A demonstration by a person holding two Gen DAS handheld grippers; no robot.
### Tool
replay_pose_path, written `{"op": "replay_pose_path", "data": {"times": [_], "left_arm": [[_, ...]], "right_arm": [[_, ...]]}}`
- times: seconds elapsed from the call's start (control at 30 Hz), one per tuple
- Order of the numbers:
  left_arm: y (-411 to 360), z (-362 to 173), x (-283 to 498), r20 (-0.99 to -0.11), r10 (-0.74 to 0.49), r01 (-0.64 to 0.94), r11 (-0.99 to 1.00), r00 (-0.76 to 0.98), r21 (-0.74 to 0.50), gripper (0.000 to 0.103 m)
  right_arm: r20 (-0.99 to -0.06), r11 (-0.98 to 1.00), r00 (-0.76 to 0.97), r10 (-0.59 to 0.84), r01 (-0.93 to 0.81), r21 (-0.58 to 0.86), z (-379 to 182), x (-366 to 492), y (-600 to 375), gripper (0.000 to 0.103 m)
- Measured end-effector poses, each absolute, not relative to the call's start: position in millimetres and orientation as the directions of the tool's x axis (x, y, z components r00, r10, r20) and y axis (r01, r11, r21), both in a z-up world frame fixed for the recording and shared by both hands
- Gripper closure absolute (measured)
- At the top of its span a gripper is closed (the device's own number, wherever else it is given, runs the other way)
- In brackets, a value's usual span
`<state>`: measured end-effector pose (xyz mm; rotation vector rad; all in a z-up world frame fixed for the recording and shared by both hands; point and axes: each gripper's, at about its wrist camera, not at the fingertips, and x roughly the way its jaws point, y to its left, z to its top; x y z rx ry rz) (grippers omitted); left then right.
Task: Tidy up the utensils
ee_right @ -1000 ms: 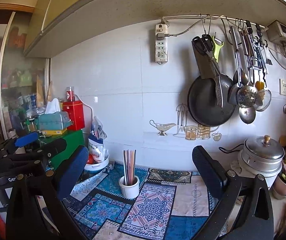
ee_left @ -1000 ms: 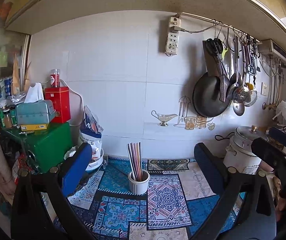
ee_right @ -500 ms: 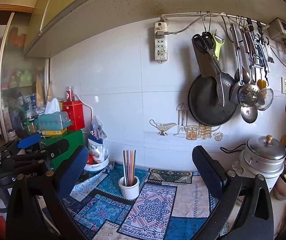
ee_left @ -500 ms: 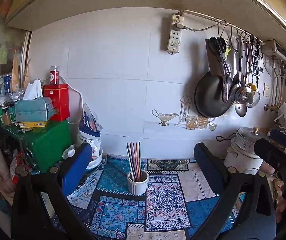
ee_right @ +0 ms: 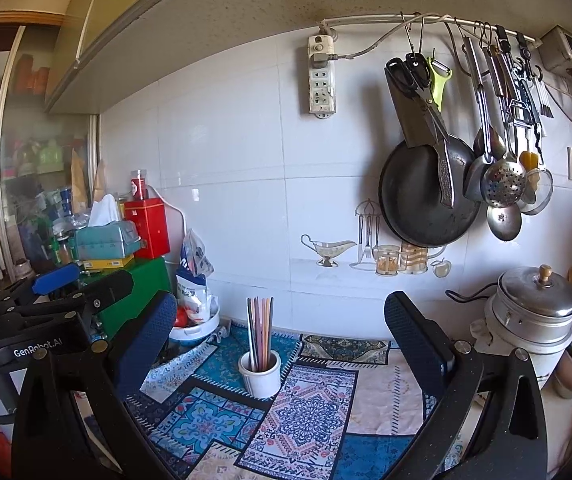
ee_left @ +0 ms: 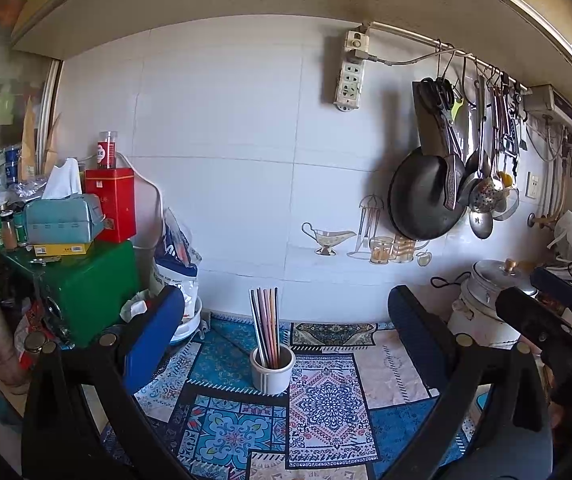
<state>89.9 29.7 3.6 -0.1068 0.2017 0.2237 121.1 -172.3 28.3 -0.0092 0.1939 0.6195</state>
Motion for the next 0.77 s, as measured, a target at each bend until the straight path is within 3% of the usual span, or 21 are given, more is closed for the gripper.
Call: {"op": "replay_pose_path", "data": {"times": [0.77], "left_arm": [[46.7,-0.7,107.0,-0.233,0.162,-0.188,0.978,0.959,-0.094,0.001]], "right_arm": [[-0.197,0.816,0.794,0.576,-0.574,0.071,26.4,143.1,-162.7,0.0]]}}
